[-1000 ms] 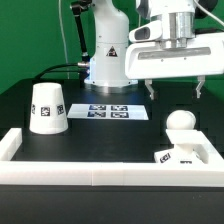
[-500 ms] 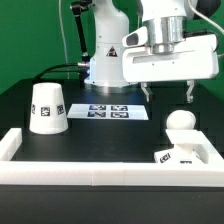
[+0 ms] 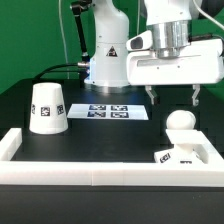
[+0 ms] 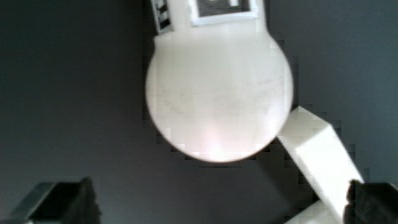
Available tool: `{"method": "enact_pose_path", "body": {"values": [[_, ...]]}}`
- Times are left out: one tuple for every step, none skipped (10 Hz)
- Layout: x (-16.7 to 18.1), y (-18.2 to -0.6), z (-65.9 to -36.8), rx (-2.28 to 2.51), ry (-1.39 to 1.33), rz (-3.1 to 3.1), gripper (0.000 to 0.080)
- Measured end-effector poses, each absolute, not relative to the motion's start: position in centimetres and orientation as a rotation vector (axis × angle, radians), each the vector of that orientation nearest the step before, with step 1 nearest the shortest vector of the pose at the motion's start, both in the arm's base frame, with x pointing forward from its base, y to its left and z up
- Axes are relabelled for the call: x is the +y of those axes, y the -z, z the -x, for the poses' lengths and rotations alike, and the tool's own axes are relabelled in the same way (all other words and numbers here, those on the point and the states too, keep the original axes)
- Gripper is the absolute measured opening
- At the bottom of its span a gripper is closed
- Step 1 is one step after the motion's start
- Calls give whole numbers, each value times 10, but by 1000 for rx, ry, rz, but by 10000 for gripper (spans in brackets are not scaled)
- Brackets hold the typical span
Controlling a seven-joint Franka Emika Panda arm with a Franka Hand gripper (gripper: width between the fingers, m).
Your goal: Assemble lamp
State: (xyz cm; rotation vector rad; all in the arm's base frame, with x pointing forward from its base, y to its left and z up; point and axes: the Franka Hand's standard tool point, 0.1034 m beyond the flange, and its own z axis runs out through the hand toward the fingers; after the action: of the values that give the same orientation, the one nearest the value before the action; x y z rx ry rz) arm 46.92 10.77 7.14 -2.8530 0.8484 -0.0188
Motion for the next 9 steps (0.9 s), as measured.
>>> {"method": "enact_pose_path", "body": {"values": [[103,-71,-469,826,-79,2853,699],[101,-73,-470,811,-148,2847,699],[106,-74,-471,778,-202,2845,699],[111,-74,-471,729,-292,2840,699],[113,-75,-475,668,-352,2832,699],[114,-73,-476,625,-407,2819,699],[114,-71,-474,605,-496,2795,699],[112,-71,-473,608,-589,2766,699],[111,-70,-471,606,-670,2738,699]]}}
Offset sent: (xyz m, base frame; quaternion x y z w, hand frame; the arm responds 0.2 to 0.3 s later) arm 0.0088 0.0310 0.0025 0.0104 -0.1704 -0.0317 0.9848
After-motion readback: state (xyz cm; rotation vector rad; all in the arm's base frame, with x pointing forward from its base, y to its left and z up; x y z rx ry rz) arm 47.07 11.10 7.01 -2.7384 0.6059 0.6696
